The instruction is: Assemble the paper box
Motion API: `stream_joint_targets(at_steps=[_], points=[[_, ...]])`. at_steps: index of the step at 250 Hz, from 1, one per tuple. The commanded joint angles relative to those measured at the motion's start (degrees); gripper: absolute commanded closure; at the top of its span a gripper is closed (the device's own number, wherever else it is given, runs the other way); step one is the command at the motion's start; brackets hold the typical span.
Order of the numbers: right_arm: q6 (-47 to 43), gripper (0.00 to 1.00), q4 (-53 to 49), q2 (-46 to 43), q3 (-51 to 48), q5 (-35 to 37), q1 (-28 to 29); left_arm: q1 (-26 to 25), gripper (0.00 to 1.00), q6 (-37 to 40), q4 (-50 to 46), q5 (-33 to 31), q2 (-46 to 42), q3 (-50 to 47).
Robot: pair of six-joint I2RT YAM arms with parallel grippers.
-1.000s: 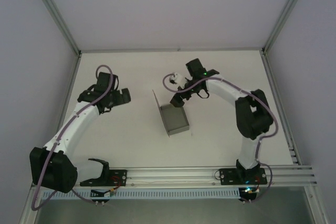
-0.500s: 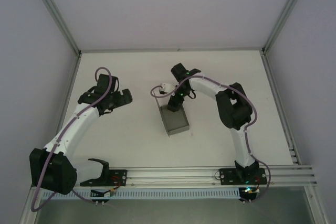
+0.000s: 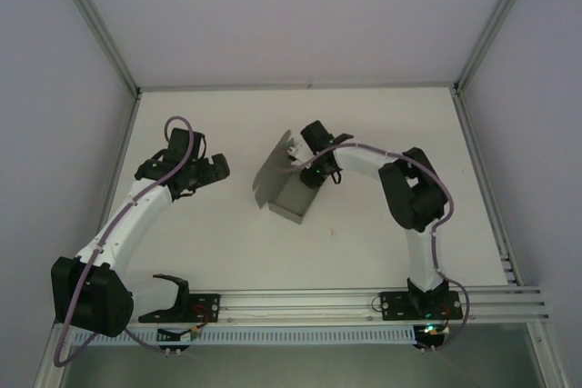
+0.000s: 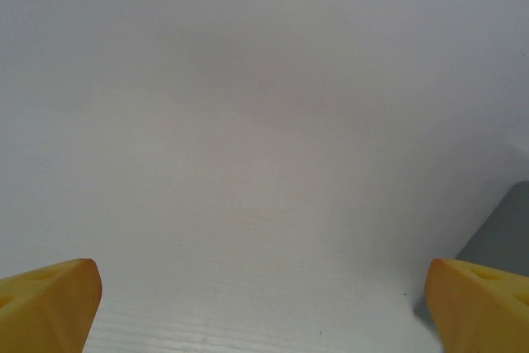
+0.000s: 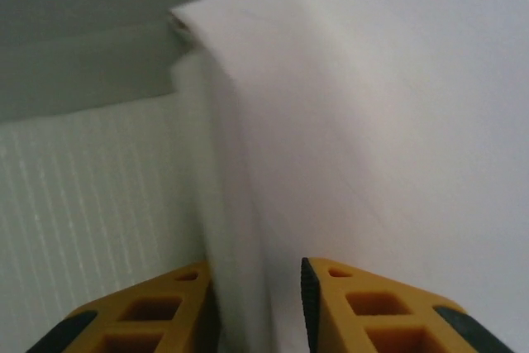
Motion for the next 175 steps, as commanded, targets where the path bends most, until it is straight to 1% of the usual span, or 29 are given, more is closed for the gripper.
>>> stream_joint_targets(at_steps=[1,11,25,52,63,89,112,130,147,175], points=[[33.4,0.70,-3.7,-4.8,-4.3,15.7,0.3,0.3,0.00,-1.2,1.3,0.5,0.4,1.7],[43.9,0.69,-7.9,-6.5,-6.1,15.1,0.5,0.4,0.00,-1.3,1.5,0.5,0.9,2.2],[52.2,0.68,-10.9,-9.1,-9.5,14.0,1.7,0.3,0.00,-1.3,1.6,0.4,1.8,3.0],[64.0,0.69,-15.3,-12.7,-14.4,13.7,5.2,0.4,0.00,-1.0,2.6,1.3,3.5,3.8],[67.1,0.70,-16.0,-13.7,-15.8,13.2,6.5,0.4,0.00,-0.9,3.4,2.1,4.2,3.9],[71.1,0.71,-15.4,-15.3,-17.9,12.3,8.8,0.3,0.00,-0.5,5.4,4.7,5.5,3.6],[71.5,0.73,-14.2,-15.1,-17.7,12.7,10.0,0.3,0.00,0.1,6.6,6.9,6.5,3.8],[70.7,0.73,-13.7,-14.2,-16.9,12.5,10.2,0.3,0.00,0.6,6.7,7.8,7.0,4.1],[68.2,0.73,-12.5,-13.4,-15.9,12.6,10.9,0.3,0.00,1.6,7.5,10.1,6.9,3.9],[65.1,0.70,-12.7,-12.7,-13.9,13.9,11.4,0.3,0.00,4.9,10.4,15.8,5.6,2.9]])
